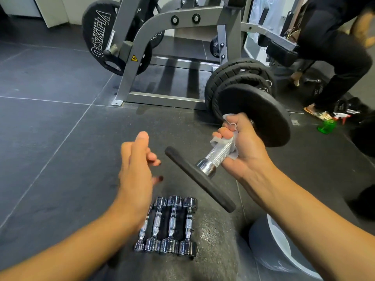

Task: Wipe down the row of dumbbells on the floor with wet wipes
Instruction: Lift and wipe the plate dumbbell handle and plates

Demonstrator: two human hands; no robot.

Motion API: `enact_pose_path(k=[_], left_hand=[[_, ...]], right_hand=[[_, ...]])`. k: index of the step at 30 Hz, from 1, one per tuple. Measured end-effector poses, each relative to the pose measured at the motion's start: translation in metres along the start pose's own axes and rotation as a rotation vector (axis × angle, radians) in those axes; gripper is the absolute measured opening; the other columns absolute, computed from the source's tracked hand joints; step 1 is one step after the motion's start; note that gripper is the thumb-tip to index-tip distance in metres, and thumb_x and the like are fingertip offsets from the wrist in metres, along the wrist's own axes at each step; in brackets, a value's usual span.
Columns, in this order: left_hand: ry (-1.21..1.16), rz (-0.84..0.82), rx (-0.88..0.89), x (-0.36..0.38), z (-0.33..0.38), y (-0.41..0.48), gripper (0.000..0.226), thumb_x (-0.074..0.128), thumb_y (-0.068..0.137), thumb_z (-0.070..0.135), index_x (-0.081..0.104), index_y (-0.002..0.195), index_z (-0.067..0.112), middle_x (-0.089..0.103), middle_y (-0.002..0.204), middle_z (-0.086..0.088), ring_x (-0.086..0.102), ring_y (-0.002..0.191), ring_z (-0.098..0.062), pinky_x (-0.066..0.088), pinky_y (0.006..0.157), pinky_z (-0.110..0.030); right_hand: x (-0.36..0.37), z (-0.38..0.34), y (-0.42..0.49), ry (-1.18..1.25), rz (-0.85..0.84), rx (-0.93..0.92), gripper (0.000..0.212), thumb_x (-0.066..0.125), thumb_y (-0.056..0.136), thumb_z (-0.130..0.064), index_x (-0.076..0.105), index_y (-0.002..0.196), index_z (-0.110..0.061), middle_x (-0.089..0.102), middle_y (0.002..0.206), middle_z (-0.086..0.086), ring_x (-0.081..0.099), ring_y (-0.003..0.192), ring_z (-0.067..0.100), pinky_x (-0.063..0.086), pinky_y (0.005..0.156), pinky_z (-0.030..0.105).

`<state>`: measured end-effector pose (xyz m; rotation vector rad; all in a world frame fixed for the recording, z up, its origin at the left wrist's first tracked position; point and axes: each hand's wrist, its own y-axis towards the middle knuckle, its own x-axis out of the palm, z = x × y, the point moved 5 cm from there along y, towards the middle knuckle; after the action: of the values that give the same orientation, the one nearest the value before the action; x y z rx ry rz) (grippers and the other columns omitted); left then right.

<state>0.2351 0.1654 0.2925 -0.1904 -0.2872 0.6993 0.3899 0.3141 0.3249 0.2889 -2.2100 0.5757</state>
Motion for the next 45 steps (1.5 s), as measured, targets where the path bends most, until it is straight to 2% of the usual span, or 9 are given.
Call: enact_pose_path(k=[3,7,16,22,26,33,37,41,45], left_hand=[[-0.203,-0.358,-0.7,0.026,-0.037,-0.012,0.089,0.046,0.072,0.094,0.074,0.108,0.017,0.07,0.113,-0.024,0.059,0.122,-0.051,0.038,0.088,-0.086],[-0.547,-0.357,-0.736,0.049,-0.025,-0.025,0.089,0.055,0.076,0.083,0.064,0.116,0.004,0.064,0.12,-0.024,0.063,0.112,-0.053,0.041,0.081,-0.086],[0.693,-0.422,1.423,0.041,0.064,-0.035,0.08,0.084,0.069,0.063,0.049,0.126,0.021,0.041,0.139,-0.011,0.041,0.139,-0.037,0.031,0.115,-0.063],[-0.074,-0.508,-0.15,0.044,0.025,-0.009,0.08,0.038,0.078,0.092,0.074,0.116,0.032,0.071,0.124,0.0,0.066,0.12,-0.03,0.046,0.099,-0.063],[-0.307,-0.702,-0.328,0.055,0.02,-0.03,0.094,0.029,0.076,0.095,0.073,0.122,0.026,0.069,0.132,-0.016,0.065,0.121,-0.043,0.037,0.094,-0.084],[0.362,-0.327,0.919,0.04,0.049,-0.017,0.116,0.099,0.04,0.058,0.035,0.13,0.023,0.038,0.143,-0.02,0.046,0.138,-0.017,0.043,0.112,-0.033],[0.613,-0.353,1.446,0.037,0.054,-0.028,0.084,0.09,0.058,0.063,0.047,0.118,0.021,0.034,0.14,-0.028,0.031,0.144,-0.049,0.03,0.117,-0.061],[0.1,-0.273,0.361,0.017,0.044,0.006,0.068,0.045,0.078,0.09,0.053,0.129,0.046,0.056,0.138,0.0,0.048,0.138,-0.016,0.037,0.11,-0.068],[-0.228,-0.558,-0.475,0.032,0.013,-0.013,0.082,0.054,0.074,0.089,0.072,0.124,0.026,0.064,0.136,-0.018,0.056,0.13,-0.045,0.039,0.085,-0.088]], right_hand=[[0.008,0.007,-0.005,-0.02,-0.103,0.025,0.031,0.061,0.089,-0.008,0.042,0.068,-0.019,0.03,0.056,-0.006,0.029,0.05,0.007,0.041,0.056,0.022],[0.018,0.013,-0.011,-0.035,-0.139,0.035,0.032,0.056,0.092,-0.007,0.041,0.068,-0.02,0.03,0.055,-0.006,0.031,0.046,0.007,0.043,0.05,0.022],[0.026,0.038,-0.015,-0.044,-0.216,0.247,0.019,0.063,0.094,-0.02,0.046,0.086,-0.016,0.044,0.073,0.0,0.049,0.067,0.013,0.048,0.067,0.028],[0.024,0.031,-0.014,-0.124,-0.218,0.164,0.027,0.061,0.096,-0.018,0.047,0.073,-0.017,0.04,0.07,0.001,0.042,0.062,0.012,0.045,0.071,0.029],[0.02,0.038,-0.015,-0.115,-0.187,0.177,0.023,0.064,0.095,-0.016,0.049,0.078,-0.017,0.042,0.074,-0.001,0.043,0.065,0.011,0.043,0.075,0.031],[0.032,0.035,-0.032,-0.171,-0.219,0.317,0.02,0.06,0.099,-0.028,0.056,0.091,-0.01,0.059,0.079,0.006,0.059,0.072,0.016,0.05,0.082,0.033],[0.03,0.04,-0.035,-0.148,-0.228,0.399,0.027,0.054,0.101,-0.026,0.052,0.119,-0.007,0.058,0.103,0.011,0.06,0.087,0.02,0.045,0.102,0.037],[0.022,0.04,-0.032,-0.155,-0.191,0.423,0.016,0.056,0.1,-0.019,0.057,0.108,-0.005,0.057,0.097,0.012,0.056,0.09,0.022,0.034,0.117,0.038],[0.015,0.049,-0.032,-0.27,-0.201,0.421,0.026,0.058,0.099,-0.018,0.051,0.117,-0.001,0.065,0.086,0.016,0.065,0.077,0.025,0.056,0.082,0.039]])
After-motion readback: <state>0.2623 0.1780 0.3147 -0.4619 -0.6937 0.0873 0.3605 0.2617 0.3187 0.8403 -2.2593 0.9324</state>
